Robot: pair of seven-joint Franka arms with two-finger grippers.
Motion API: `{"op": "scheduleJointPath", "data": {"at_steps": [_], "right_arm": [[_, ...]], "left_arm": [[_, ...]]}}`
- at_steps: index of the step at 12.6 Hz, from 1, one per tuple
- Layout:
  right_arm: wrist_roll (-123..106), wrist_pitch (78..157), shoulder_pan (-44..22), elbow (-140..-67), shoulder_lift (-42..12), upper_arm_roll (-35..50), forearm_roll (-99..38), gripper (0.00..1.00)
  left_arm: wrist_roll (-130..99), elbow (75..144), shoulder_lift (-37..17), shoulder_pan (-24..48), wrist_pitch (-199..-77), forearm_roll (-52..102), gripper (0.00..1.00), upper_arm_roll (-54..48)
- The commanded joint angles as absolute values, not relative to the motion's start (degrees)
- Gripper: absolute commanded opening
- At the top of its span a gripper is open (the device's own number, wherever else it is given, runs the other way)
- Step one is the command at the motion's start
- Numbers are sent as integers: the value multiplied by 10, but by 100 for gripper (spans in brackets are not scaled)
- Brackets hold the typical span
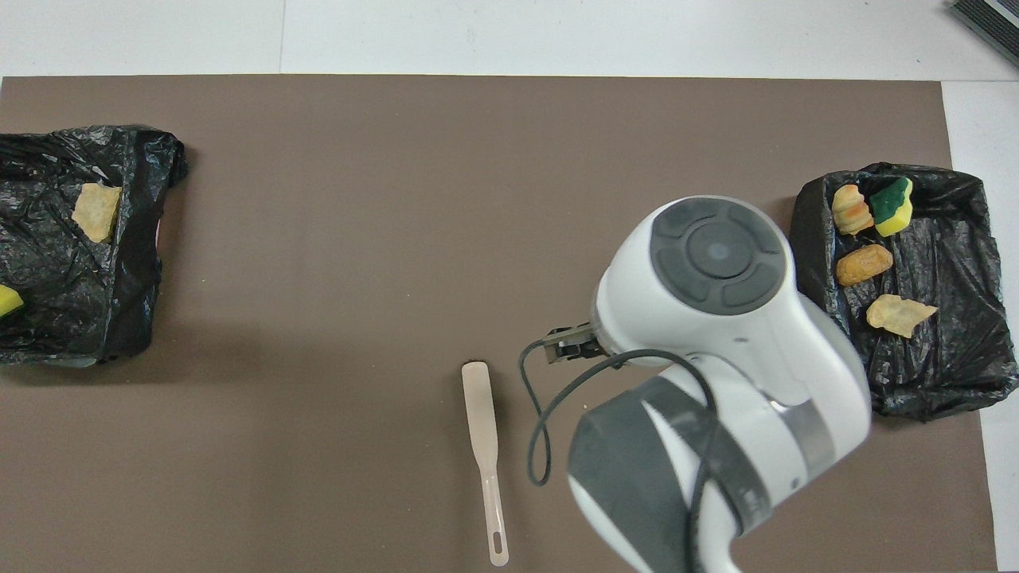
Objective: Sweep and dump trash in bin
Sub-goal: 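Dump the dustpan with the left gripper while the right gripper drops the brush, then bring the empty dustpan back toward the mat center with the left gripper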
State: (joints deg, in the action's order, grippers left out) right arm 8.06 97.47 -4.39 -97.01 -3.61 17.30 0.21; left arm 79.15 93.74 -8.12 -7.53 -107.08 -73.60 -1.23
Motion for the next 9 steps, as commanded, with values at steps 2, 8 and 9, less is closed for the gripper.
{"op": "scheduleJointPath", "data": {"at_steps": [2, 8, 9], "right_arm": [[-1, 961, 14, -965, -29, 166, 11, 100], [-40, 938, 37, -925, -24, 111, 60, 100], [-40, 938, 41, -925, -23, 103, 55, 100]], "left_arm": [[773, 941, -67, -32, -1013, -801, 0, -8], [764, 933, -67, 13, -969, -730, 0, -14], [763, 933, -68, 22, -975, -699, 0, -15]]}}
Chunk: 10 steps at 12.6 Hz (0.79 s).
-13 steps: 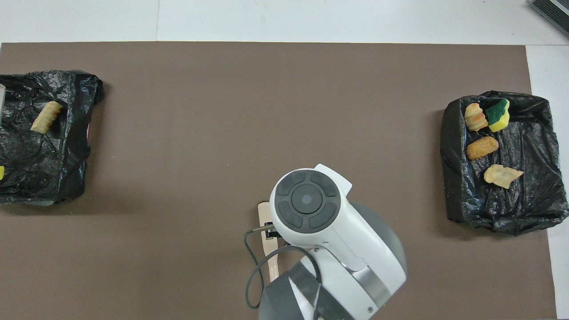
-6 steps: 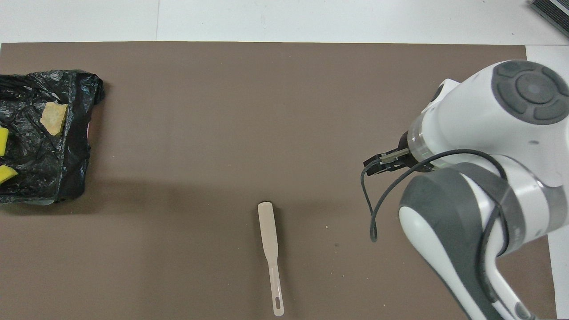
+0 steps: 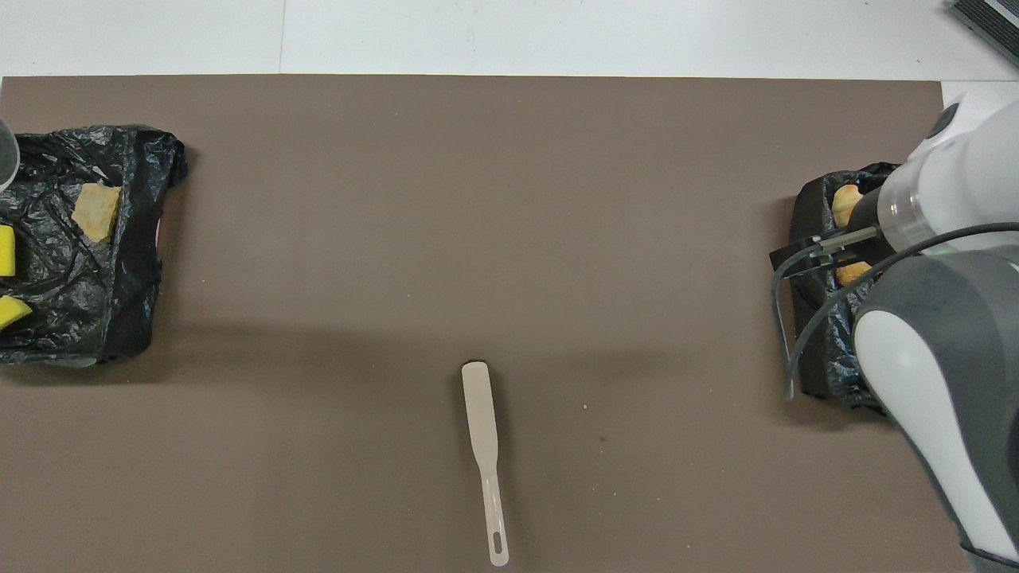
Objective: Sweep and dump trash in bin
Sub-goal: 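Bring the empty dustpan back toward the mat center with the left gripper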
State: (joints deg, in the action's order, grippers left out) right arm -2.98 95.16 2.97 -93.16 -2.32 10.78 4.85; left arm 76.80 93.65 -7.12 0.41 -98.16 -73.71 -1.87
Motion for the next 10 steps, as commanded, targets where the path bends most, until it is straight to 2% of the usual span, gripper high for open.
{"op": "scheduleJointPath", "data": {"at_steps": [1, 3, 5, 10], "right_arm": [[-39, 937, 42, -925, -23, 98, 58, 100], [-34, 922, 46, -916, -22, 89, 50, 100], [-28, 876, 53, -867, -26, 78, 27, 100], [-11, 878, 64, -869, -25, 69, 15, 100]], "left_arm": [[763, 933, -68, 24, -977, -667, 0, -15], [752, 933, -68, 39, -974, -589, 0, -15], [723, 933, -68, 53, -970, -515, 0, -16], [536, 944, -69, 85, -946, -309, 0, -23]]}}
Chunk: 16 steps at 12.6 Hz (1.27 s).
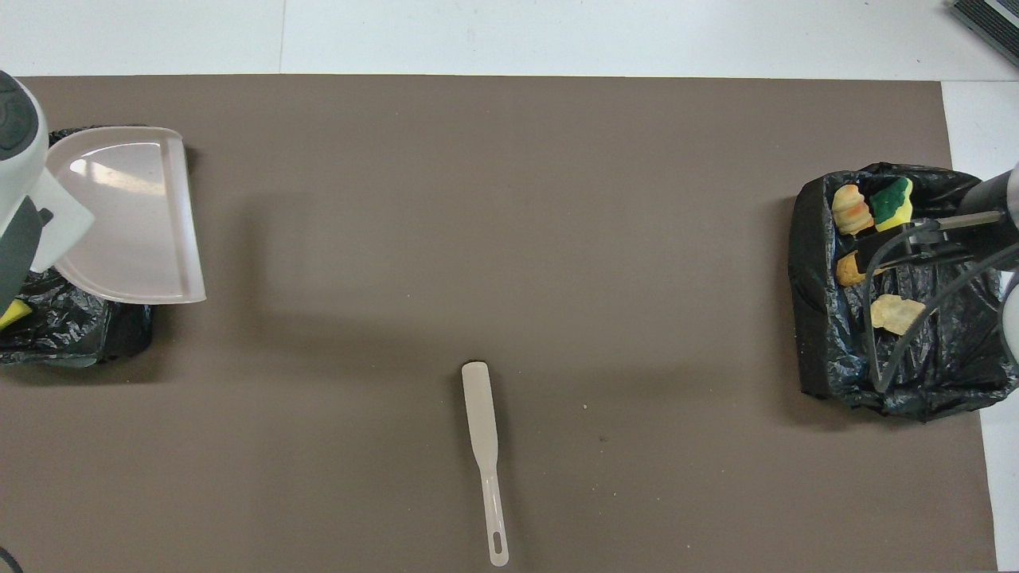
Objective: Sweep and dump trash in bin
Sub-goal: 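Bring the empty dustpan back toward the mat center with the left gripper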
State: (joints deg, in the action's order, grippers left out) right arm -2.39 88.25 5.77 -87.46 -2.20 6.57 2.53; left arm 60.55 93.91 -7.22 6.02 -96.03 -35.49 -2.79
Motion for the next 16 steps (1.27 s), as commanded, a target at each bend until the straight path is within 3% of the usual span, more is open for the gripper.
{"op": "scheduleJointPath", "data": {"at_steps": [1, 6, 12, 16], "right_arm": [[-11, 878, 67, -869, -26, 70, 15, 100], [-14, 881, 88, -867, -26, 69, 8, 100], [57, 881, -24, -893, 11, -47, 2, 100], [25, 886, -25, -905, 12, -54, -6, 100]], "left_arm": [[483, 950, -70, 96, -948, -276, 0, -24], [147, 946, -133, 197, -975, -153, 0, -23], [-148, 955, -178, 261, -1118, -49, 0, -24], [-215, 954, -203, 301, -1164, 1, 0, -24]]}}
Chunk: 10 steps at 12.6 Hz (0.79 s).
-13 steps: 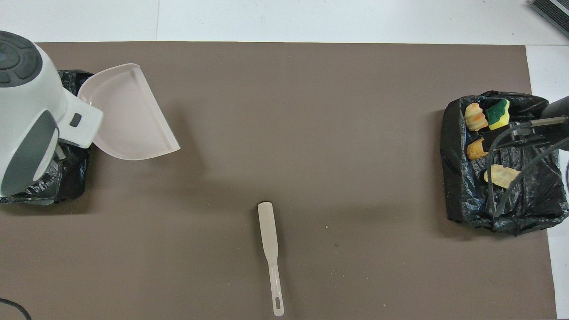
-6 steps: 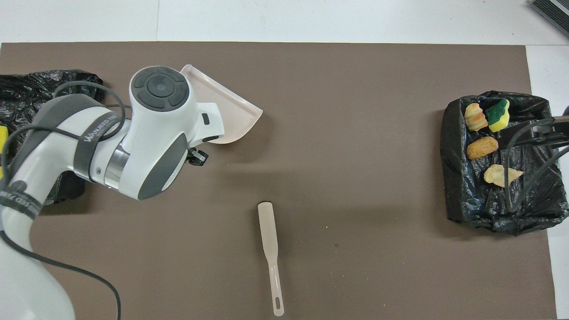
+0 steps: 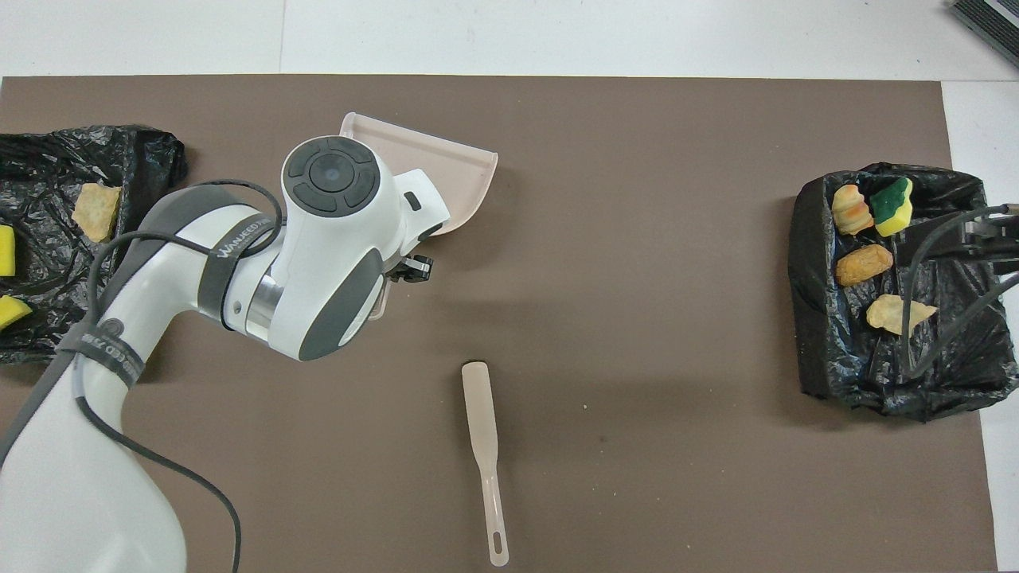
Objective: Sweep and dump trash in bin
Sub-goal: 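Bring the empty dustpan back toward the mat center with the left gripper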
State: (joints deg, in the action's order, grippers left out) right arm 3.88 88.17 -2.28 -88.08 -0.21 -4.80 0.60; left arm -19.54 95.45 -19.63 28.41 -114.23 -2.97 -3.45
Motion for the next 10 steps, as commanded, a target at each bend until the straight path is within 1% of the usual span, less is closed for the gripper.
{"op": "scheduleJointPath", "data": {"at_steps": [1, 2, 5, 8, 9, 10], "right_arm": [[32, 896, -26, -925, 25, -54, -6, 100], [33, 908, -29, -939, 33, -54, -7, 100], [31, 909, -29, -936, 32, -53, -13, 100], [31, 910, -30, -933, 30, -49, -13, 100], [29, 911, -30, -933, 30, -48, -12, 100], [28, 906, -30, -933, 30, -48, -12, 100]], "left_arm": [[-232, 953, -207, 312, -1173, 11, 0, -23], [-255, 946, -223, 321, -1174, 14, 0, -23], [-287, 908, -279, 355, -1184, 5, 0, -22], [-289, 906, -285, 359, -1189, 6, 0, -23], [-289, 906, -285, 359, -1189, 6, 6, -23], [-289, 906, -285, 359, -1189, 6, 21, -23]]}}
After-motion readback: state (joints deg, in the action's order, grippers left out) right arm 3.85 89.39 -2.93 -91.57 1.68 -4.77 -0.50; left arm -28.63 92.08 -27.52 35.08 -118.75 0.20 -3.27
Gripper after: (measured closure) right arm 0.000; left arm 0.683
